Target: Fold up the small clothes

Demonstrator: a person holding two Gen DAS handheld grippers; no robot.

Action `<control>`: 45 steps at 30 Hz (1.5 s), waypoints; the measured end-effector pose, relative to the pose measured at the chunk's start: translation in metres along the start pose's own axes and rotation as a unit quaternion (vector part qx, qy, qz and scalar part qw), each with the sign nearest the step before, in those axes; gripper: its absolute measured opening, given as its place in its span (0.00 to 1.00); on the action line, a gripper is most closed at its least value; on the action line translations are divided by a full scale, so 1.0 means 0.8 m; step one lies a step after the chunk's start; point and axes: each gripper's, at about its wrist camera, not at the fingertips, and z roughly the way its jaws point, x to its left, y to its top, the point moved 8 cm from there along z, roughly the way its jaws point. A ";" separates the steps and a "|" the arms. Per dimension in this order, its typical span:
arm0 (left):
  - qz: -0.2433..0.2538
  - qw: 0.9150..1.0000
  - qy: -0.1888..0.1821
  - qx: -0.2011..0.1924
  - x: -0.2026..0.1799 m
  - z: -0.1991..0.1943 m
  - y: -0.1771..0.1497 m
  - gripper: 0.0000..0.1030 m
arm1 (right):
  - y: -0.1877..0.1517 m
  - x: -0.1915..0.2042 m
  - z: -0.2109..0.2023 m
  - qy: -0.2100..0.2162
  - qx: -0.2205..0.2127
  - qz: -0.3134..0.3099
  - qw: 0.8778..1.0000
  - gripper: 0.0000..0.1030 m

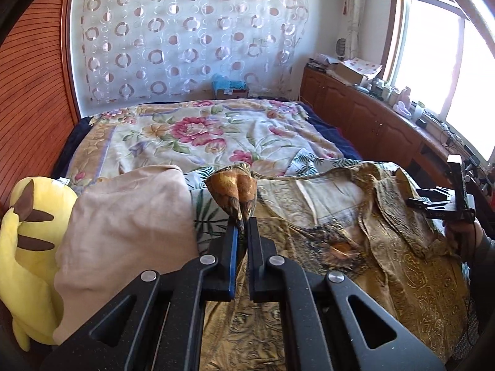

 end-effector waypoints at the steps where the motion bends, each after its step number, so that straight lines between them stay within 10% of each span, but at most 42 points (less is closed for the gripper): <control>1: -0.001 1.000 -0.002 -0.001 -0.003 -0.002 -0.001 0.06 | 0.000 0.000 -0.001 0.001 0.000 0.001 1.000 0.72; 13: 0.001 1.000 -0.009 -0.017 -0.020 -0.030 -0.011 0.06 | 0.015 -0.005 0.005 0.006 0.015 0.022 1.000 0.69; 16: 0.004 1.000 -0.011 -0.022 -0.025 -0.041 -0.016 0.06 | 0.017 -0.003 0.008 0.020 0.020 0.024 0.999 0.36; 17: 0.005 1.000 -0.013 -0.026 -0.027 -0.046 -0.018 0.05 | 0.018 -0.001 0.008 0.025 0.021 0.022 0.999 0.11; 19: 0.004 0.999 -0.014 -0.029 -0.029 -0.053 -0.021 0.05 | 0.015 0.003 0.004 0.031 0.024 0.023 0.999 0.06; 30: -0.012 0.997 -0.008 -0.079 -0.019 -0.134 -0.042 0.05 | 0.002 0.029 -0.119 0.041 -0.082 0.017 0.996 0.03; 45: -0.042 0.991 0.025 -0.125 0.009 -0.242 -0.131 0.05 | -0.156 0.068 -0.252 0.055 -0.121 0.002 0.991 0.02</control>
